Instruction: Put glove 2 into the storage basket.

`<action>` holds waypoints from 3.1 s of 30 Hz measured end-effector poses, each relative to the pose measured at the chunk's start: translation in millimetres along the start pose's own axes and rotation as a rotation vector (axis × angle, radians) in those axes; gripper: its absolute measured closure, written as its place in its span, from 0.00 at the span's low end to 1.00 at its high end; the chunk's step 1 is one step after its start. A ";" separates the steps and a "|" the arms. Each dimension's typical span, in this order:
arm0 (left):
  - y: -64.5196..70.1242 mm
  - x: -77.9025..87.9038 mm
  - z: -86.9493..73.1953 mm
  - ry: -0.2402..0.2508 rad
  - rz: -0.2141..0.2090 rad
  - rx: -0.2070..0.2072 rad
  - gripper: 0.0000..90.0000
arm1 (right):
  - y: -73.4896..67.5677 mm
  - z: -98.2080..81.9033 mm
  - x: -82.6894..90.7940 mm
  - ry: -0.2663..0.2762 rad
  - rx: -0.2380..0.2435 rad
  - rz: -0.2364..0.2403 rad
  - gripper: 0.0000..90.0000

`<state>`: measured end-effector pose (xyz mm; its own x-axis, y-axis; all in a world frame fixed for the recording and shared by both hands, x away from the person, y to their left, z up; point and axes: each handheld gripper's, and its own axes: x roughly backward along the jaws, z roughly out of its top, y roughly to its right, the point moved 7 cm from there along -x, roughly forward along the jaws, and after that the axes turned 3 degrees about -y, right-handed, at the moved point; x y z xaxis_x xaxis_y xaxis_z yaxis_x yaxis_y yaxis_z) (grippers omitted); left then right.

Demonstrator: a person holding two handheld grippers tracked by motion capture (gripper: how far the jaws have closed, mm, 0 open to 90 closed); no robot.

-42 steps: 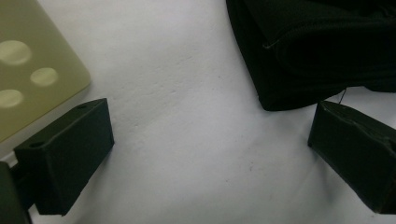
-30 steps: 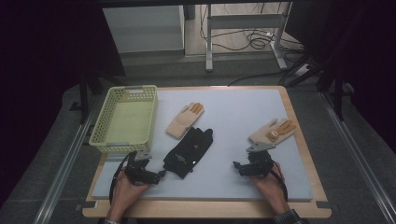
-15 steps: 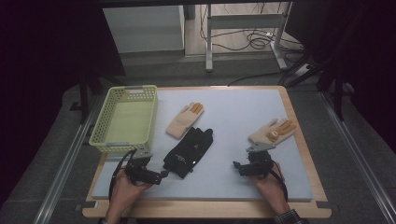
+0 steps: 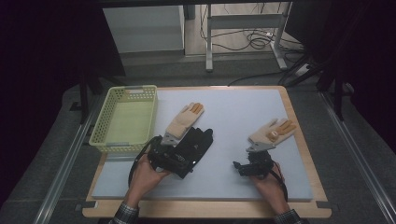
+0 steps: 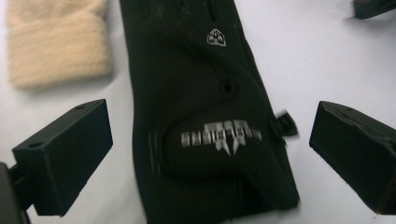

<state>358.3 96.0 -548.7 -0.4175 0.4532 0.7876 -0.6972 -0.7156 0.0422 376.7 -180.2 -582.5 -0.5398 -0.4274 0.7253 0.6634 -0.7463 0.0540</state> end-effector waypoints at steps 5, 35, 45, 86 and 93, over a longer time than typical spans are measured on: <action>-5.3 -21.2 11.6 -0.035 -0.009 0.032 0.00 | 0.1 -0.1 0.0 -0.001 0.002 0.000 0.17; 0.7 -45.4 -1.3 -0.120 0.040 0.058 0.22 | 0.0 -0.1 -0.1 0.000 0.000 0.000 0.17; -0.5 -41.1 4.2 -0.112 0.076 0.000 0.67 | -0.1 -0.1 0.0 0.000 0.001 -0.001 0.17; -74.3 46.9 60.5 0.039 0.171 0.108 0.66 | 0.1 -0.1 0.0 0.001 0.002 0.000 0.17; -102.1 58.4 52.8 0.048 0.213 0.164 0.66 | 0.3 0.0 -0.1 0.002 0.004 0.000 0.17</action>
<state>435.9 167.4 -474.6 -0.5742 0.3049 0.7598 -0.4887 -0.8723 -0.0192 376.9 -180.4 -582.6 -0.5408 -0.4279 0.7242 0.6653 -0.7444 0.0569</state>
